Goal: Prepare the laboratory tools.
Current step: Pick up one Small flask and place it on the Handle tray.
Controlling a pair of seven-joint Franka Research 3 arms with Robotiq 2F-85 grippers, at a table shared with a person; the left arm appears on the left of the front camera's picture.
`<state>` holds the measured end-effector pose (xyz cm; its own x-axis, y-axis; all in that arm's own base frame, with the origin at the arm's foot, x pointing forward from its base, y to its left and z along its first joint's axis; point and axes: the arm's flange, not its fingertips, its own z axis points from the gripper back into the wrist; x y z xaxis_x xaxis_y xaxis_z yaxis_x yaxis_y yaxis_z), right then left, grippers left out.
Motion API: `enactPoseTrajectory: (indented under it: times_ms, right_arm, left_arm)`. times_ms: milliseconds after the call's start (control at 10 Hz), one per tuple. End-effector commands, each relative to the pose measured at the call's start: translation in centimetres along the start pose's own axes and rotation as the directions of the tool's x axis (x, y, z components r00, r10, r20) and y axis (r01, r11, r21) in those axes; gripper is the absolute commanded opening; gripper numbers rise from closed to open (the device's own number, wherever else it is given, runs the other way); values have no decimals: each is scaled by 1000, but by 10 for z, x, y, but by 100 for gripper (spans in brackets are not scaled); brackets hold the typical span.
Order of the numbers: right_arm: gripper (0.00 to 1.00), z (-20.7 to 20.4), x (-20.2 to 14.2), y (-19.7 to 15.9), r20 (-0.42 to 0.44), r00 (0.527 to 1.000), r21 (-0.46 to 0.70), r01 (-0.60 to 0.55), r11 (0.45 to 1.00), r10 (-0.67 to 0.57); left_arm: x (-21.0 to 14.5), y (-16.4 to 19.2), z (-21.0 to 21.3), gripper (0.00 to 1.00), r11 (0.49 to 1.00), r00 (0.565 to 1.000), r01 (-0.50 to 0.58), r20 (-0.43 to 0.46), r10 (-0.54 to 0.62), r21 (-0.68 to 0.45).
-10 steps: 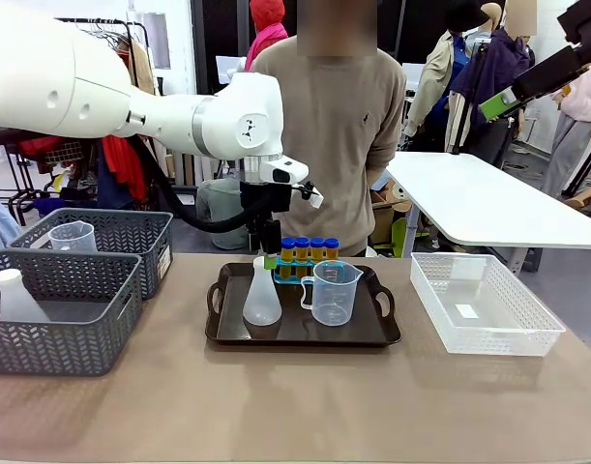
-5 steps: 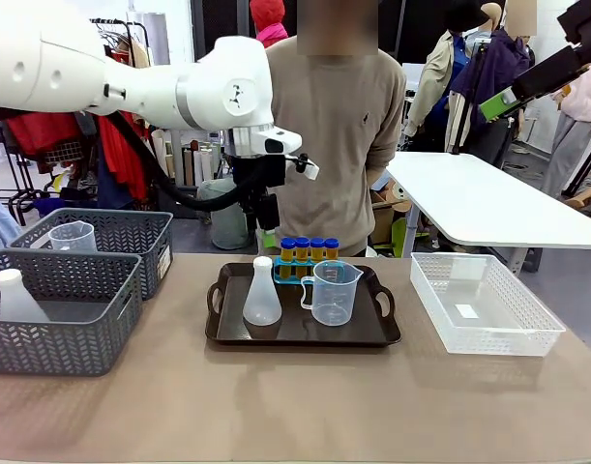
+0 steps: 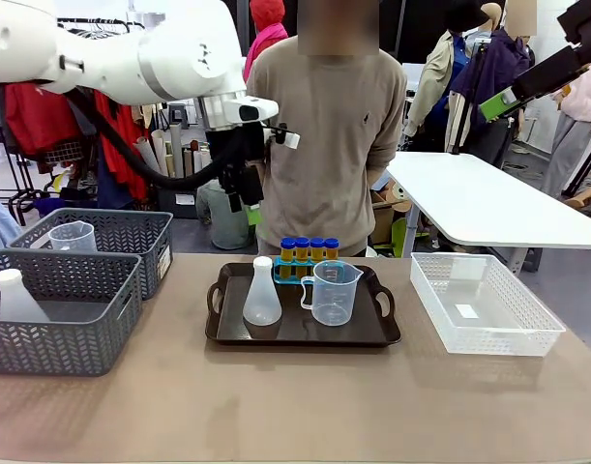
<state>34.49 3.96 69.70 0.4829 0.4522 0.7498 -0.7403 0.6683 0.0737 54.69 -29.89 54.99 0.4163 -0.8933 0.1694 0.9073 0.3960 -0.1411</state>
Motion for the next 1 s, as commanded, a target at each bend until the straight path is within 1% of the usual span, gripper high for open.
enactPoseTrajectory:
  times_ms: [0, 100, 300, 400, 900]
  right_arm:
    - [100, 0, 0, 0, 4, 1000, 7, -1, 1000, 1]
    - [100, 0, 0, 0, 4, 1000, 7, -1, 1000, 1]
    - [100, 0, 0, 0, 4, 1000, 7, -1, 1000, 1]
    - [100, 0, 0, 0, 4, 1000, 7, -1, 1000, 1]
    - [100, 0, 0, 0, 4, 1000, 7, -1, 1000, 1]
  left_arm:
    - [-32, -2, 15, 100, 996, 997, 45, 65, -41, -71]
    - [-44, 2, 24, 100, 996, 995, 46, 95, -39, -79]
    - [-68, 10, 34, 100, 1000, 989, 27, 147, -27, 4]
    - [-34, 8, 34, 100, 998, 996, 23, 83, -18, -53]
    - [-34, 8, 34, 100, 998, 996, 23, 83, -18, -53]
